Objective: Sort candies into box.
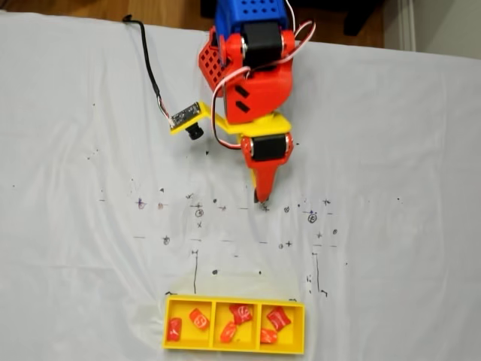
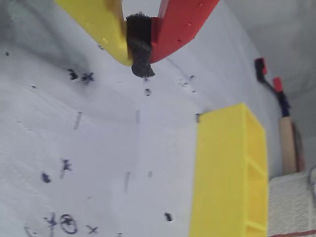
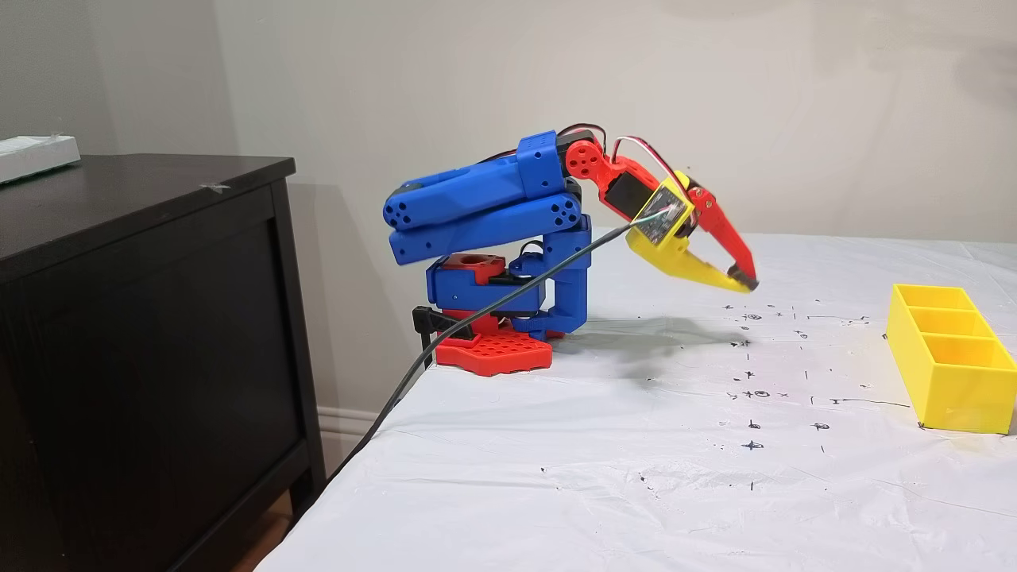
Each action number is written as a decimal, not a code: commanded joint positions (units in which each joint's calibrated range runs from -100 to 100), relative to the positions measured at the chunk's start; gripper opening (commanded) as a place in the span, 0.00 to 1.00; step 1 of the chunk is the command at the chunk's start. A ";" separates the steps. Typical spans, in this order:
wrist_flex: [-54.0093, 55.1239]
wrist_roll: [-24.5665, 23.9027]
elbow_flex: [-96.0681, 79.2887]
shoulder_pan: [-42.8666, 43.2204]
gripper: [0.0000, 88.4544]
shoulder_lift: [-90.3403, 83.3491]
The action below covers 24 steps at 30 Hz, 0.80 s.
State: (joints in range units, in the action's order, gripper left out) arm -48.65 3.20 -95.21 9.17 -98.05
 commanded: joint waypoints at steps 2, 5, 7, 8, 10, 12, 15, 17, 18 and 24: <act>3.09 -1.71 -4.43 -0.75 0.00 -0.93; 2.85 -1.95 -4.43 -2.74 0.00 -0.93; 2.36 -1.42 -4.34 -4.37 0.00 -1.01; 1.21 -0.59 -3.97 -5.36 0.00 -1.01; -0.18 0.24 -3.61 -5.55 0.00 -1.01; -0.18 0.15 -3.61 -6.18 0.00 -1.01; -0.18 -1.03 -3.61 -7.72 0.00 -1.01; -0.67 -0.83 -3.52 -8.26 0.00 -1.01; -0.76 -0.88 -3.52 -8.35 0.00 -1.01; -0.76 -1.66 -3.52 -9.35 0.00 -1.01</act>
State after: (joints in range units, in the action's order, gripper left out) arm -49.29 1.88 -99.14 0.66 -98.22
